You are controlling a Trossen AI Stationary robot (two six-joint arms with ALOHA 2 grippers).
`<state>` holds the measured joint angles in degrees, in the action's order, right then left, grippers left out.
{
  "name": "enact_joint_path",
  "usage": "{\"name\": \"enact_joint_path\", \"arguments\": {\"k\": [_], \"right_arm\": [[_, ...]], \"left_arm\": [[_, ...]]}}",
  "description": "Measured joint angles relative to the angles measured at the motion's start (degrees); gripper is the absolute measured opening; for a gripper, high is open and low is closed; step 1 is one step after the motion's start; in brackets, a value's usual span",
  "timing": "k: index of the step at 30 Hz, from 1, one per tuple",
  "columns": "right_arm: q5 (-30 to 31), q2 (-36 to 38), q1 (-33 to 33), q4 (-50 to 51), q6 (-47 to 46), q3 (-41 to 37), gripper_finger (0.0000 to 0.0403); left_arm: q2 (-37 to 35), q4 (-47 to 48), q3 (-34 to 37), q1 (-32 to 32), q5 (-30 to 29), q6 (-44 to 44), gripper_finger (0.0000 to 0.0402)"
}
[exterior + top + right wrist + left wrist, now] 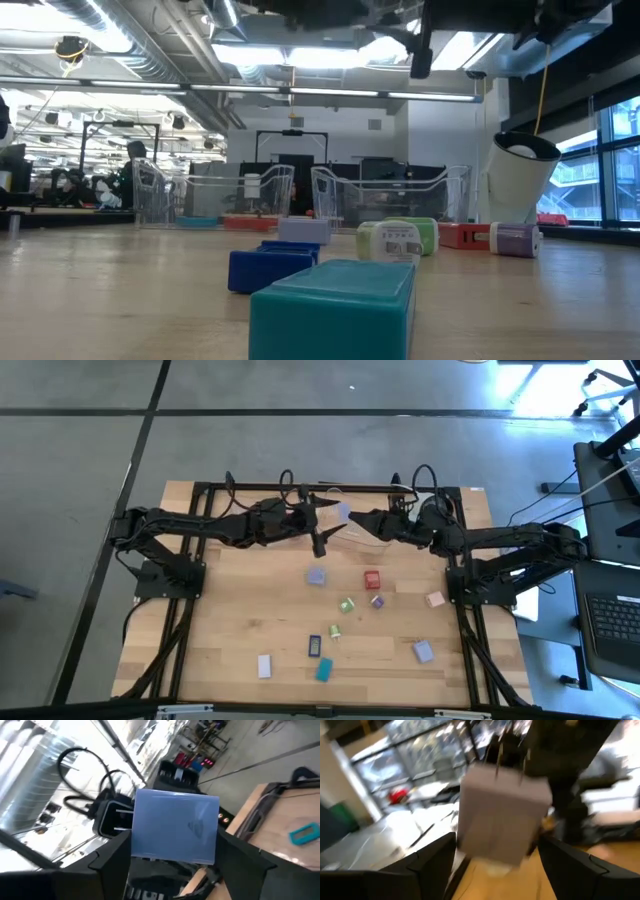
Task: Pick & Place Office items
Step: Put the middle purple charger adapter into the right transparent bin
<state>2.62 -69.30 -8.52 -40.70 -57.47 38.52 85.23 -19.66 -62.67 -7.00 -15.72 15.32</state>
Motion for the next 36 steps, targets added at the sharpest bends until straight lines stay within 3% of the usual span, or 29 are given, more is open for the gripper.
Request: {"name": "enact_joint_path", "arguments": {"k": [5,10,23,36], "right_arm": [[0.1,0.0,-1.9,2.0,-0.4,0.0,0.0255],[1.0,0.1,-4.3,9.0,-0.4,0.0,0.0256],[17.7,0.1,-8.0,37.6,-0.5,0.0,0.0257],[17.9,-6.7,-8.3,39.4,-0.5,0.3,0.0258]], "left_arm": [[0.0,7.2,0.1,0.0,-9.5,-1.5,0.0278],[0.0,11.6,0.1,0.0,-14.1,-7.4,0.0278],[0.0,14.4,0.1,0.0,-14.6,-16.1,0.0278],[-2.1,20.6,0.1,-2.3,-12.5,-29.3,0.0278]]}}
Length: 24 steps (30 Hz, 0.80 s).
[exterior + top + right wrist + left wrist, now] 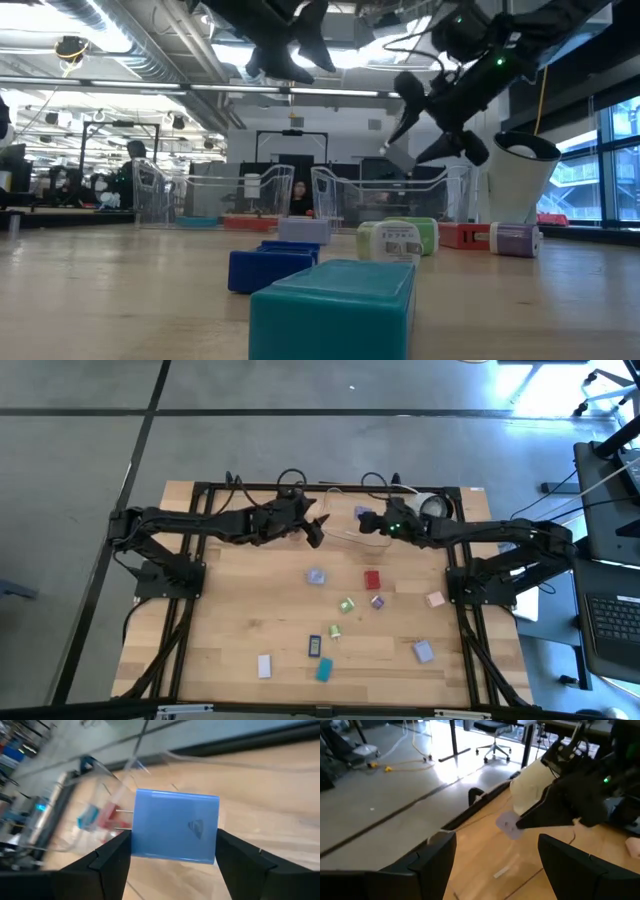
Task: Pick & Place Office items
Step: Put the middle purple charger adapter into the right transparent bin
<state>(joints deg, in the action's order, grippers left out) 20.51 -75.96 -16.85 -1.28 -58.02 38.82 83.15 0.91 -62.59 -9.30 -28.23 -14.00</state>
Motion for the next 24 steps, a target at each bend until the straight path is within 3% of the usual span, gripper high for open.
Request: {"name": "enact_joint_path", "arguments": {"k": [13,18,24], "right_arm": [[-3.5,-17.0,-3.7,22.6,17.1,22.1,0.0258],[-8.4,-23.1,-5.3,22.7,18.0,26.3,0.0258],[-9.4,-27.2,-6.7,22.9,18.0,27.4,0.0258]], "left_arm": [[-2.7,8.1,0.0,-2.5,9.5,-7.9,0.0278],[-2.8,10.5,0.0,-2.4,12.9,-8.6,0.0278],[-2.9,11.1,0.0,-2.4,13.8,-9.9,0.0278]]}}
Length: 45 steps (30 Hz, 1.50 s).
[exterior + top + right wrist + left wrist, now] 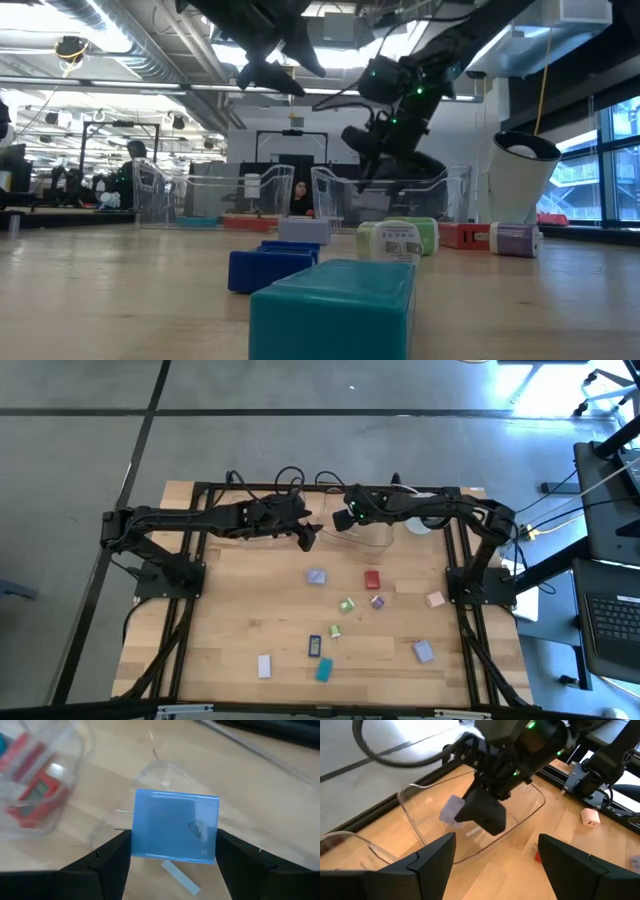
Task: Pick & Place Office items
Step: Put the middle purple charger adapter into the right transparent bin, then put the red charger adapter into the right transparent bin
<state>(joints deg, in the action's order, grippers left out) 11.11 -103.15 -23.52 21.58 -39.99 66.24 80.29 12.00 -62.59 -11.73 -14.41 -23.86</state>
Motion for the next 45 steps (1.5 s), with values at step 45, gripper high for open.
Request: {"name": "enact_joint_path", "arguments": {"k": [45], "right_arm": [[-1.6,14.9,8.4,22.1,-0.3,6.5,0.0299]], "left_arm": [[-4.9,3.6,0.0,-0.8,-4.2,1.0,0.0278]]}}
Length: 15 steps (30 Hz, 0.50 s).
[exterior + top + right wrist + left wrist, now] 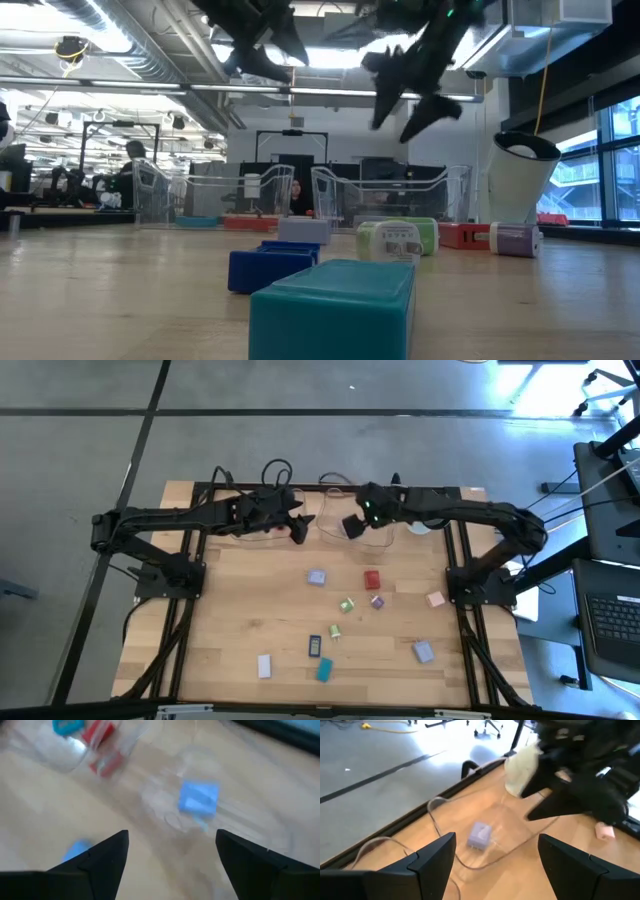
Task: Pick & Place Office items
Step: Put the red charger adapter into the right transparent bin
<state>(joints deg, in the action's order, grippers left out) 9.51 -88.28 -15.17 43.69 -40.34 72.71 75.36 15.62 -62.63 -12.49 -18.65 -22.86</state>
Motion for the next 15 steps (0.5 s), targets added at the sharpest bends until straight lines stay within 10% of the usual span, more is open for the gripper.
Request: {"name": "enact_joint_path", "arguments": {"k": [8,15], "right_arm": [[13.9,1.7,16.8,15.7,-26.3,-0.1,0.0288],[11.1,-0.5,22.5,12.4,-32.8,-5.1,0.0316]], "left_arm": [[-0.7,4.3,0.0,0.5,2.0,-0.6,0.0278],[-0.9,3.9,0.0,1.6,2.2,-0.7,0.0278]]}}
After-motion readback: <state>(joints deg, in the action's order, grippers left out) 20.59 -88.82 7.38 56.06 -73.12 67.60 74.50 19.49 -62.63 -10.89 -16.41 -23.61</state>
